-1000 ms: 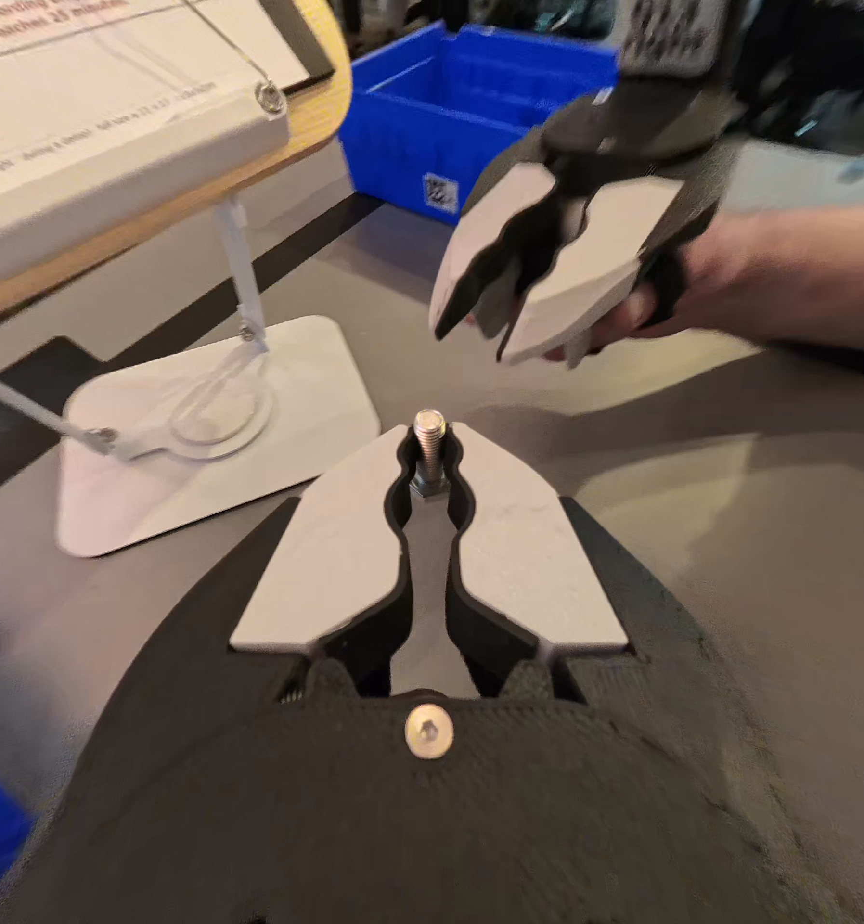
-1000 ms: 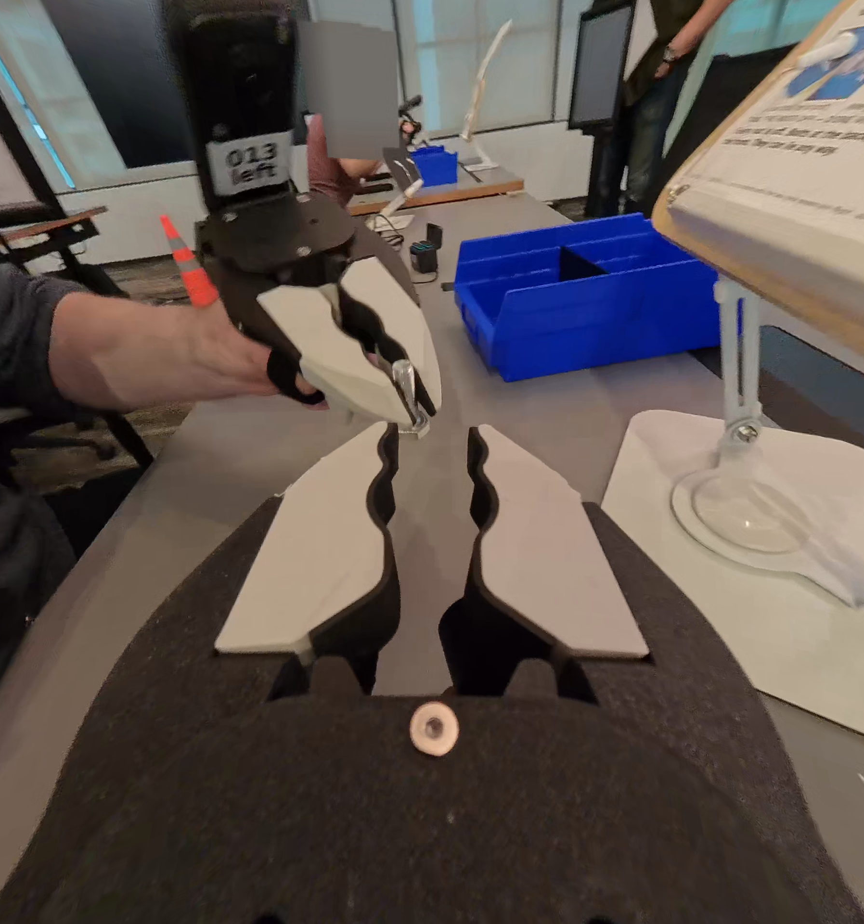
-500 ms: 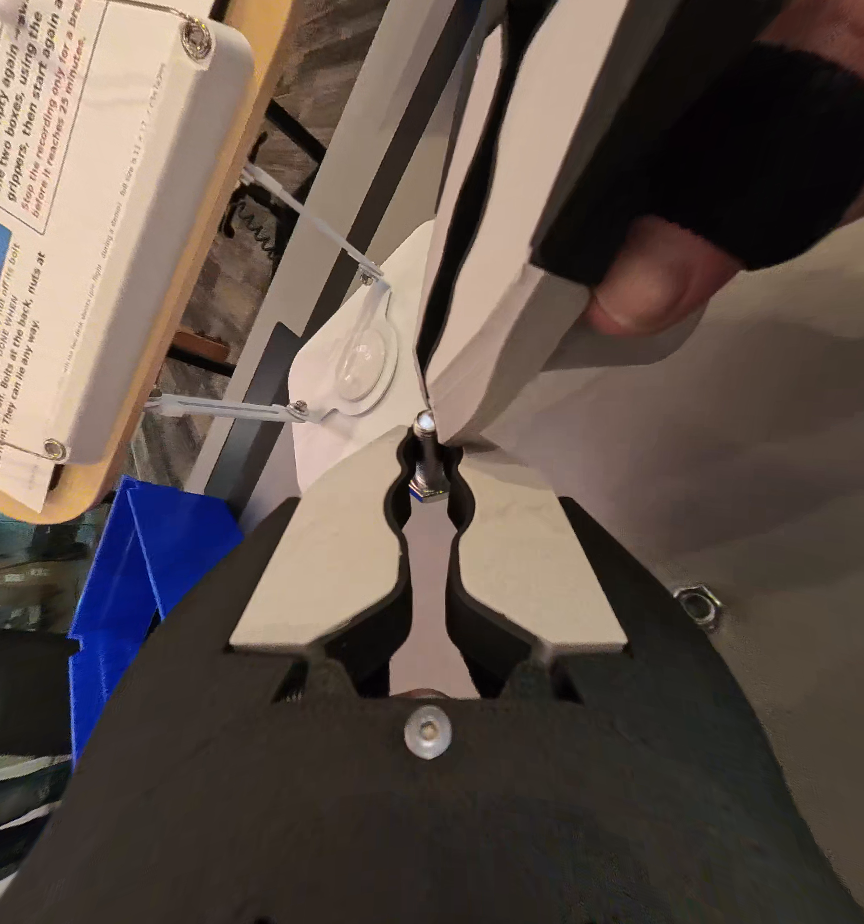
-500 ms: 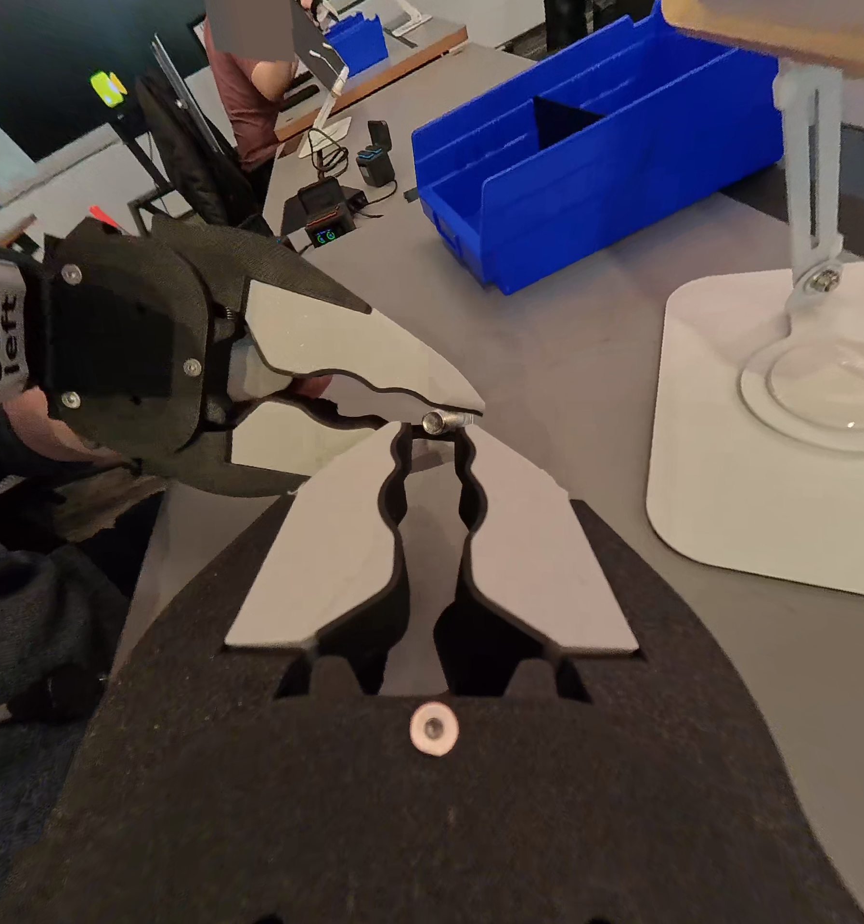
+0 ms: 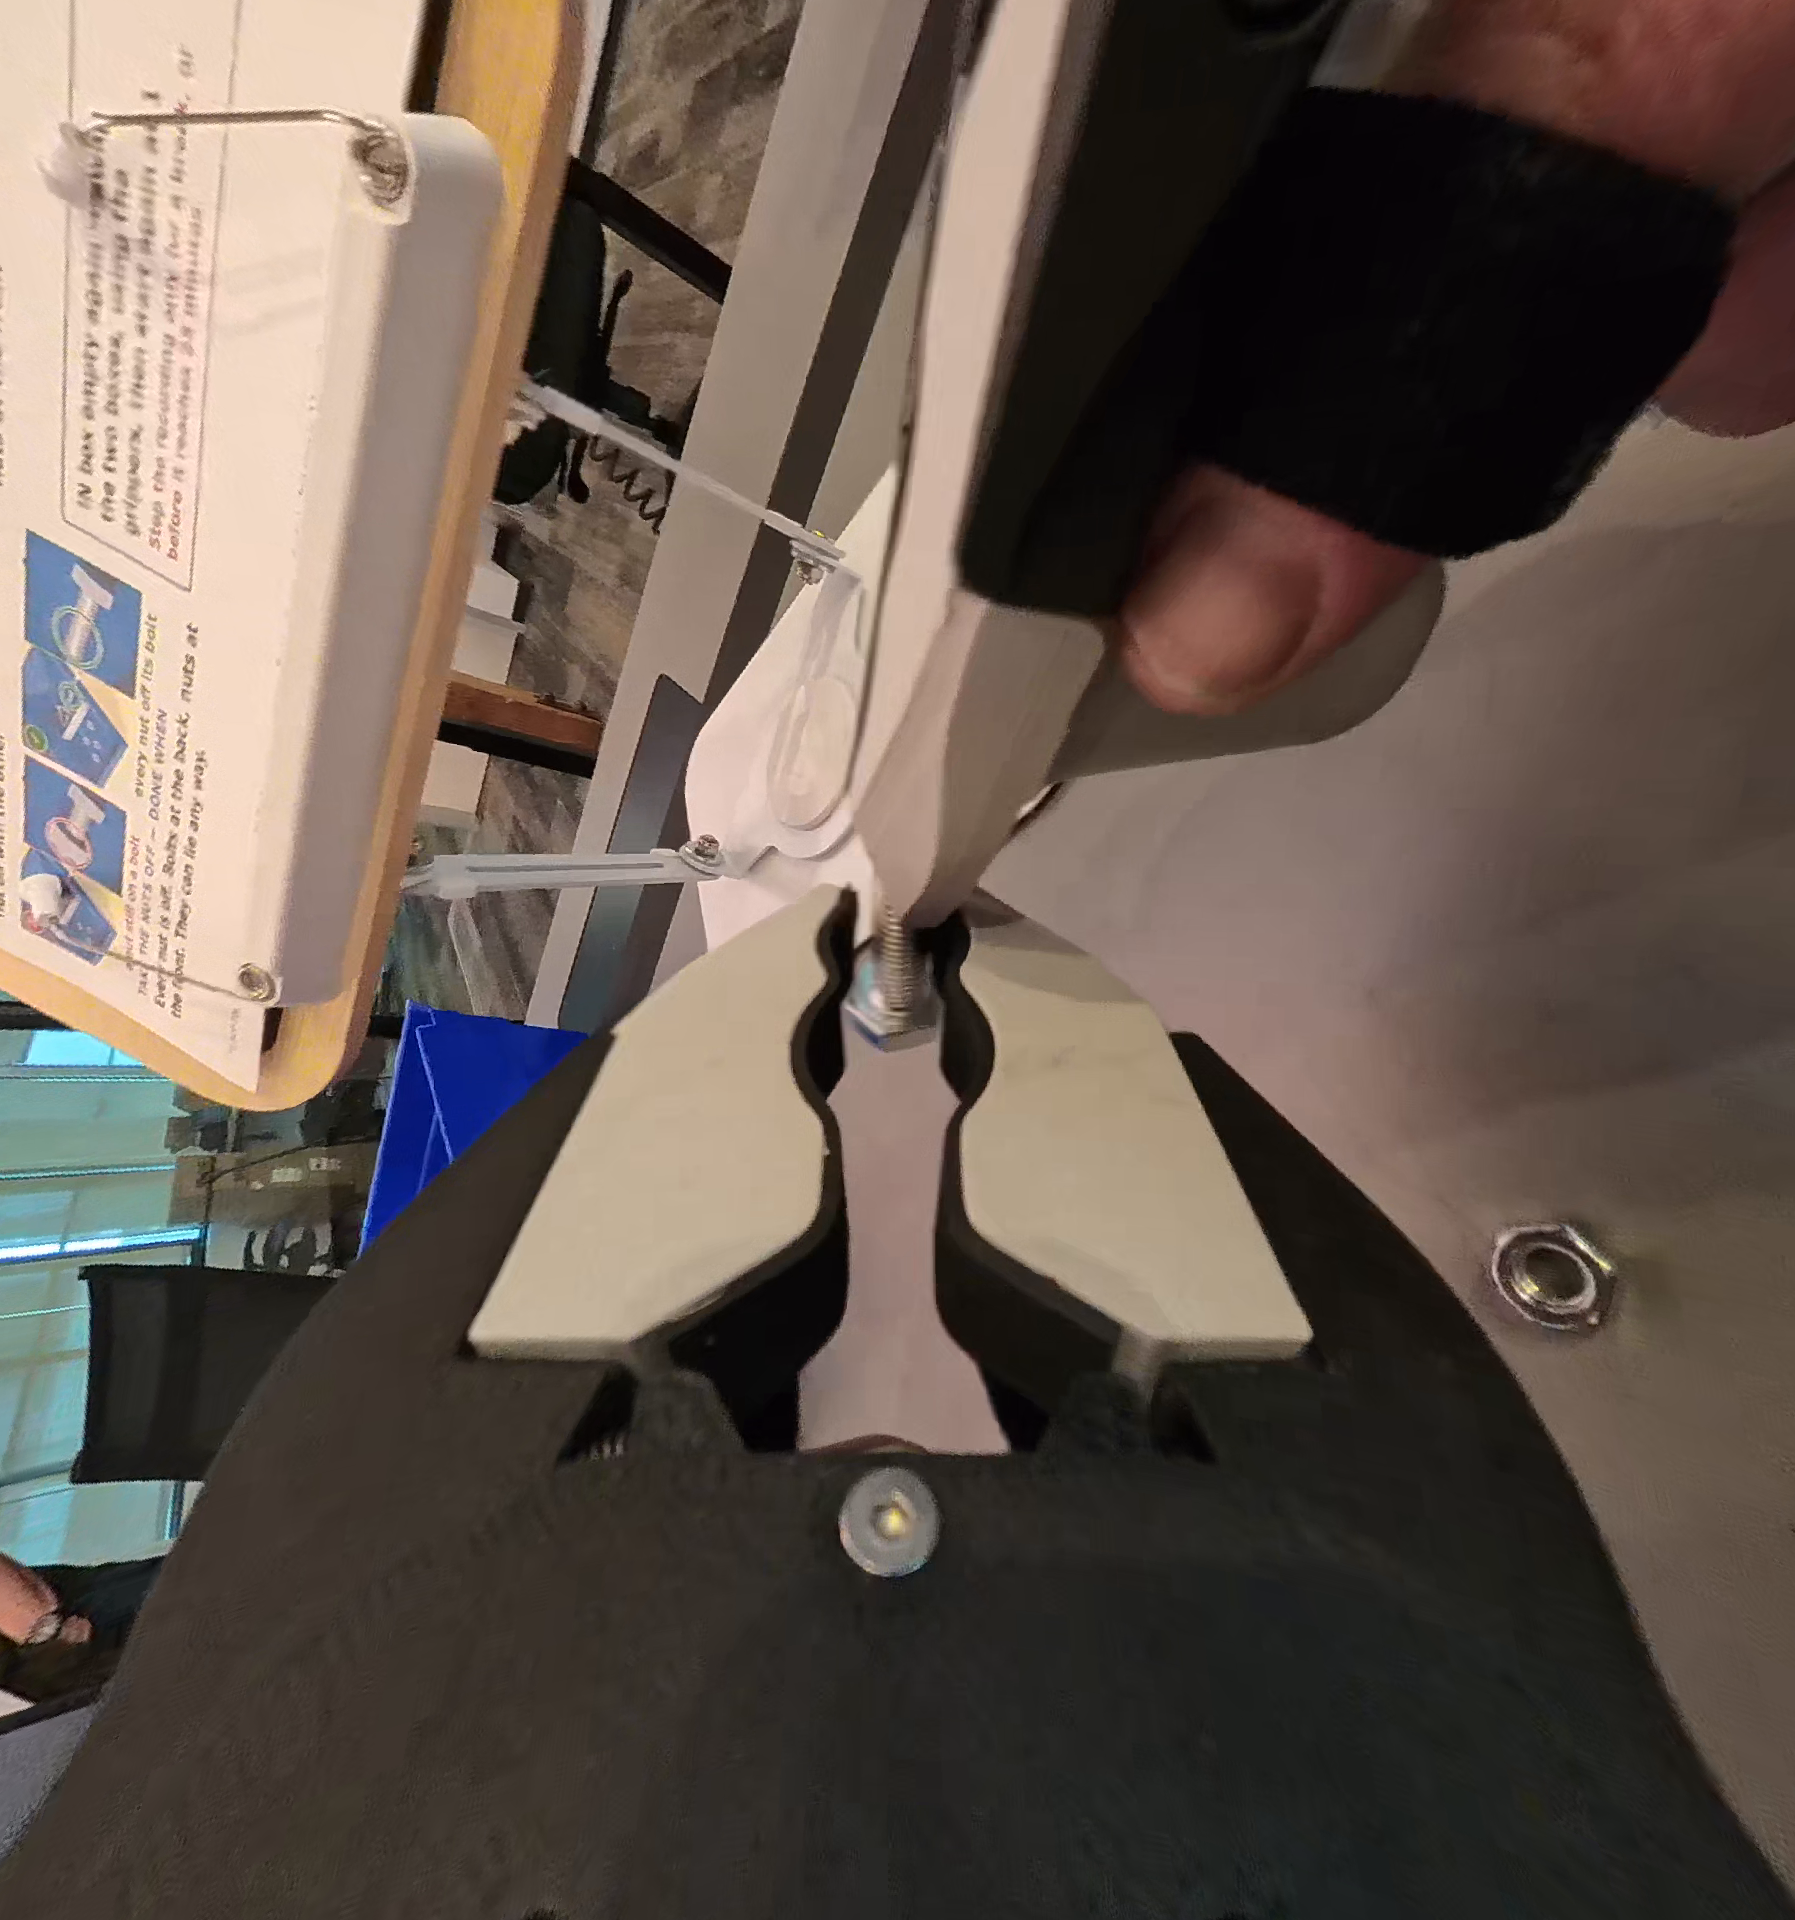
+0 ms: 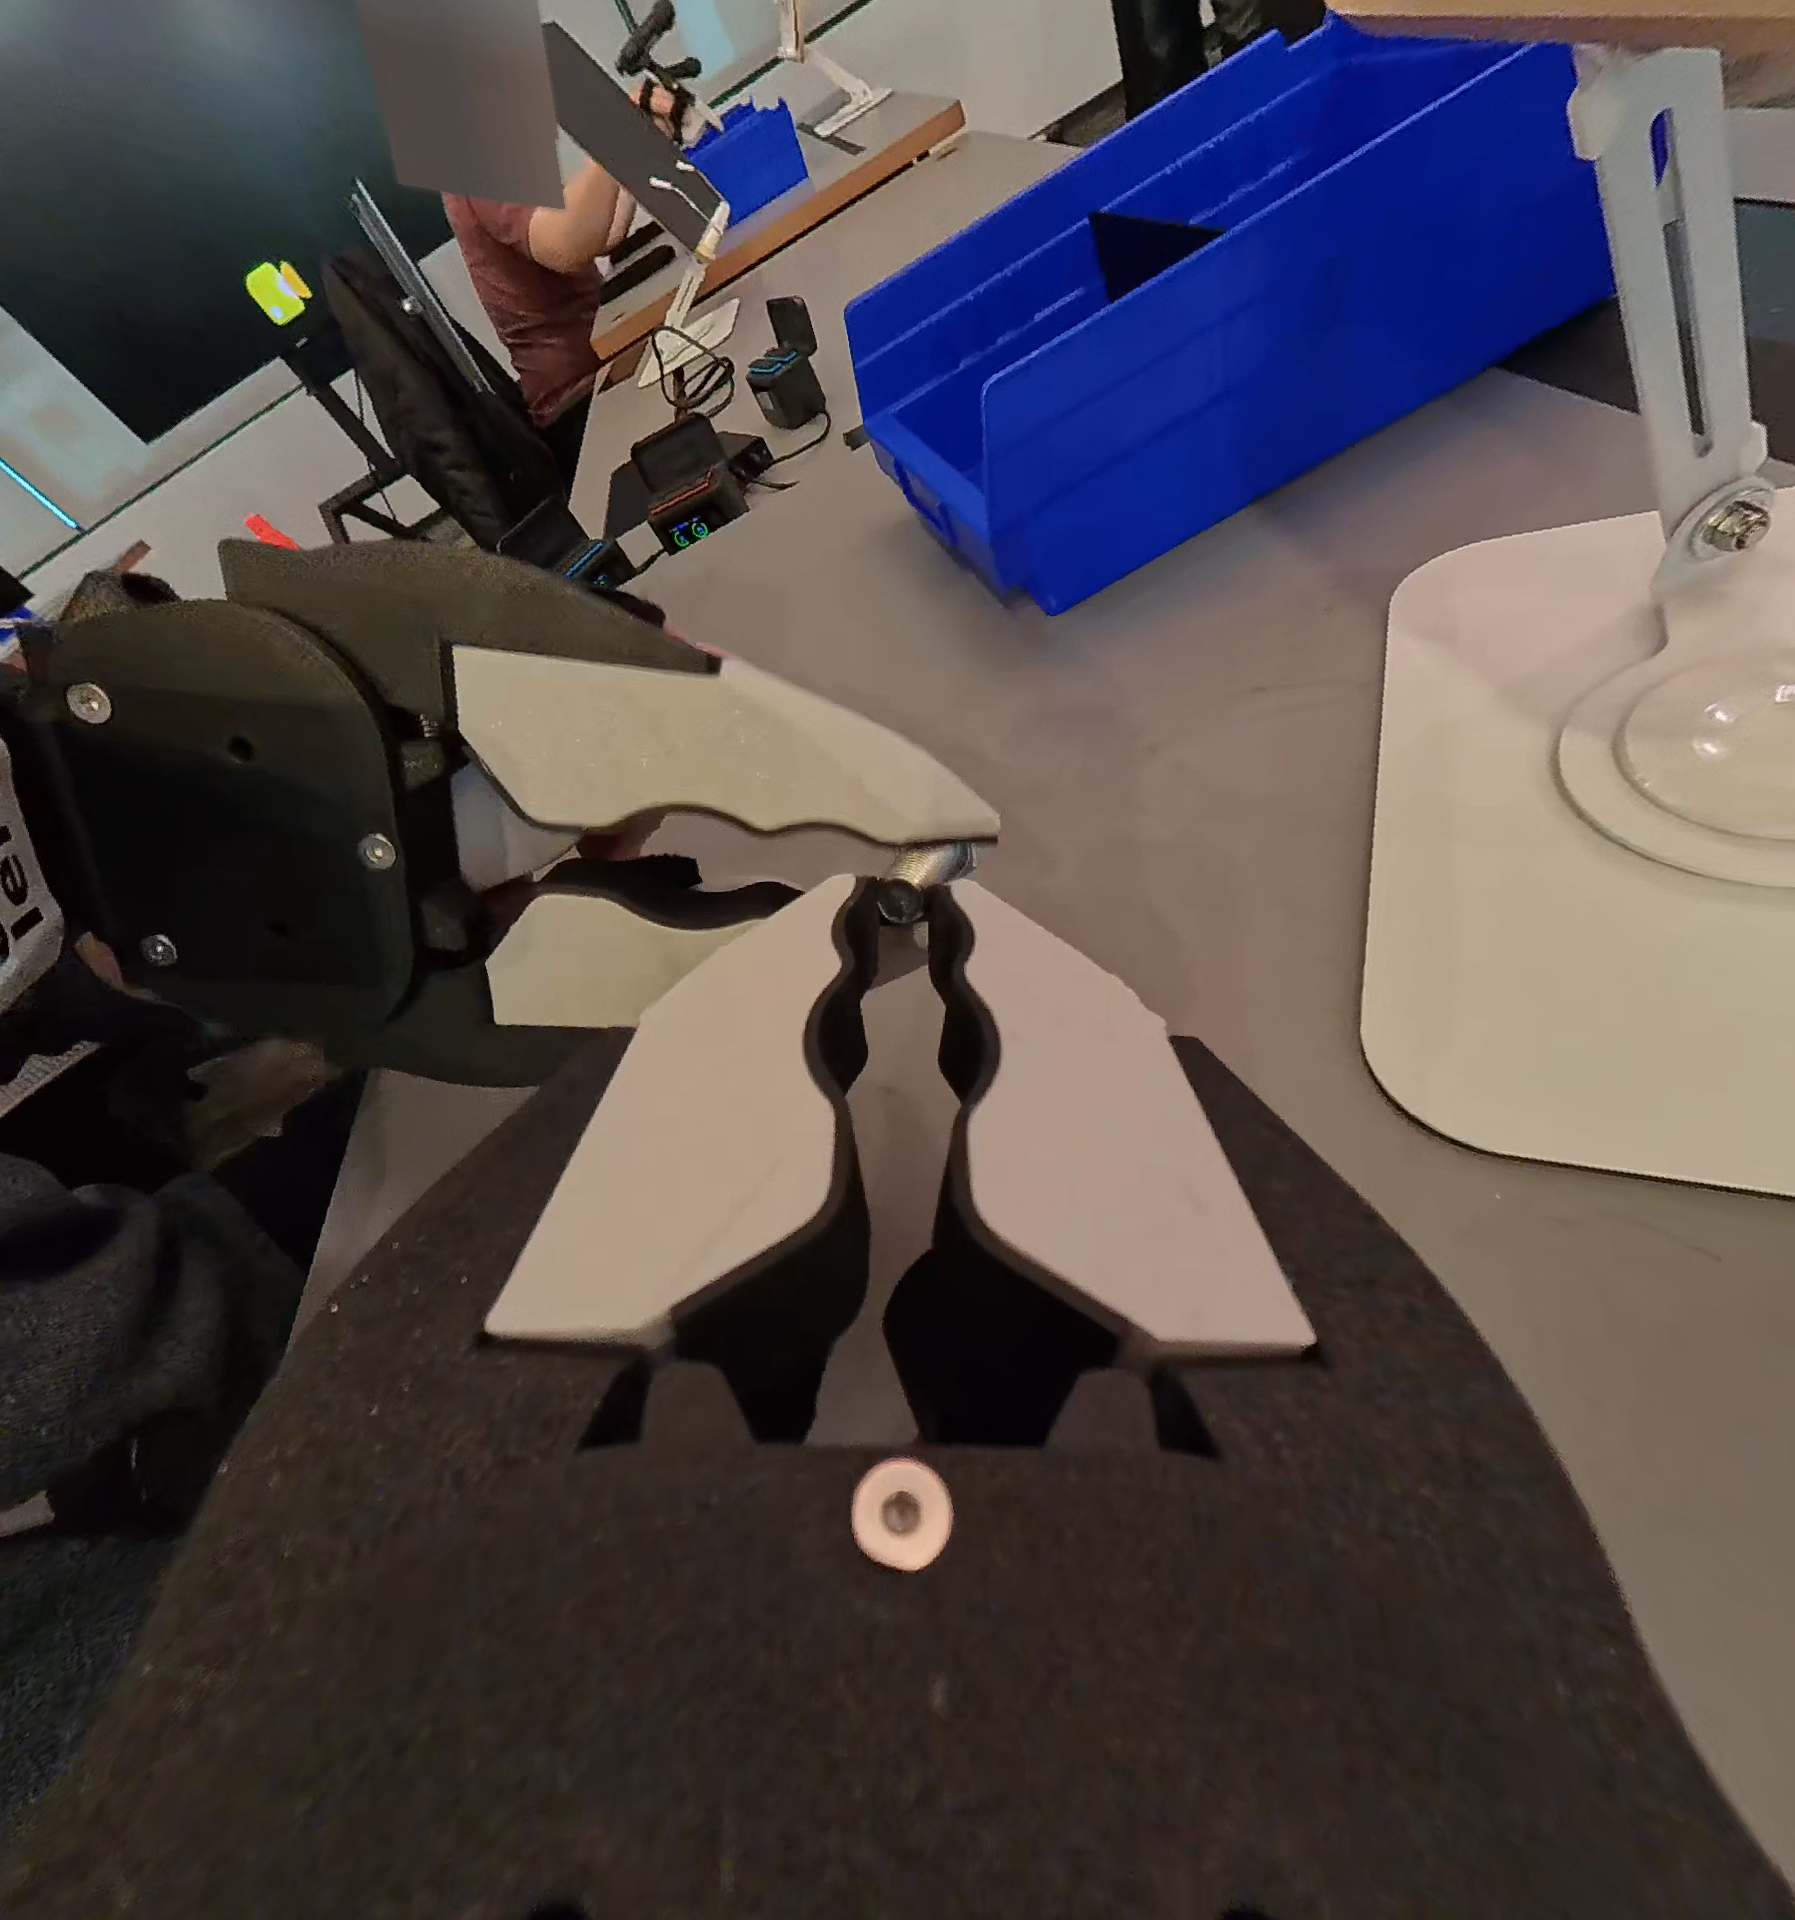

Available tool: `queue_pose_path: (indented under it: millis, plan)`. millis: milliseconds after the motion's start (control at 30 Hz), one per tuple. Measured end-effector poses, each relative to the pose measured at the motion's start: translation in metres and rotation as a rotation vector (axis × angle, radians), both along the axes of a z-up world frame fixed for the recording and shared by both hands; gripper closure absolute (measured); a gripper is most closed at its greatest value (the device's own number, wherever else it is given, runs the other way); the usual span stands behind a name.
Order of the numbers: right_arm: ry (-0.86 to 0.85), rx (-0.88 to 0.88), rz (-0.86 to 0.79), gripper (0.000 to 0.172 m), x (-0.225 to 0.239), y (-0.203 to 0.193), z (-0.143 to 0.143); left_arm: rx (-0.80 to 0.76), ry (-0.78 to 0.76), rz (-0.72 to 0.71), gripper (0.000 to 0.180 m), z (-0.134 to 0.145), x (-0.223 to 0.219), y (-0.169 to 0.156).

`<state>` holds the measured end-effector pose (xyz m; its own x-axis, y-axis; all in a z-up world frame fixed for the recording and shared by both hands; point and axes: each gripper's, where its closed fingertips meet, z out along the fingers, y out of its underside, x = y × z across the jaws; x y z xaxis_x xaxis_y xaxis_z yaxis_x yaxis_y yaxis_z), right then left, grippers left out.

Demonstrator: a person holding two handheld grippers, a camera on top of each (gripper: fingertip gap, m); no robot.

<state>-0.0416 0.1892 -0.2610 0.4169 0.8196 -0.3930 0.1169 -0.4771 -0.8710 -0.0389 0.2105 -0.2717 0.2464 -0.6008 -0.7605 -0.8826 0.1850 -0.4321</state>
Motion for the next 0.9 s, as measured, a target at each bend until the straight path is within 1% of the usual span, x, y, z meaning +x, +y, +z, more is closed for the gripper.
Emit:
queue_pose_path:
  millis: [67,133,167,367,433,467,533,600,733,767,900]
  plan:
    - [-0.002,0.013,-0.002,0.162,0.003,0.002,0.002,-0.036,-0.052,-0.016,0.153,0.002,0.0,0.0]
    - [-0.016,0.022,0.008,0.163,0.007,0.002,0.004,-0.057,-0.076,-0.022,0.149,0.004,-0.006,0.003]
    - [-0.018,0.021,0.017,0.163,0.007,0.001,0.005,-0.082,-0.1,-0.048,0.147,0.005,-0.005,0.002]
    - [-0.02,0.022,0.033,0.163,0.006,-0.002,0.007,-0.167,-0.14,-0.11,0.149,0.002,-0.003,-0.003]
    - [0.012,0.015,0.029,0.163,0.006,-0.001,0.01,-0.202,-0.145,-0.123,0.137,-0.002,-0.003,-0.004]
    - [0.016,0.024,0.022,0.163,0.008,-0.001,0.012,-0.229,-0.168,-0.141,0.134,-0.003,-0.001,-0.006]
    - [0.009,0.03,0.034,0.163,0.008,-0.002,0.014,-0.254,-0.218,-0.154,0.139,-0.003,-0.001,-0.006]
    - [0.012,0.026,0.041,0.163,0.008,-0.003,0.015,-0.284,-0.229,-0.165,0.143,-0.008,0.0,-0.007]
    - [0.005,0.02,0.052,0.163,0.007,-0.006,0.014,-0.269,-0.242,-0.169,0.156,-0.009,0.002,-0.007]
    - [0.006,0.019,0.053,0.163,0.007,-0.006,0.014,-0.277,-0.252,-0.173,0.162,-0.009,0.002,-0.007]
    - [0.01,0.015,0.05,0.163,0.007,-0.006,0.013,-0.284,-0.259,-0.173,0.162,-0.01,0.002,-0.007]
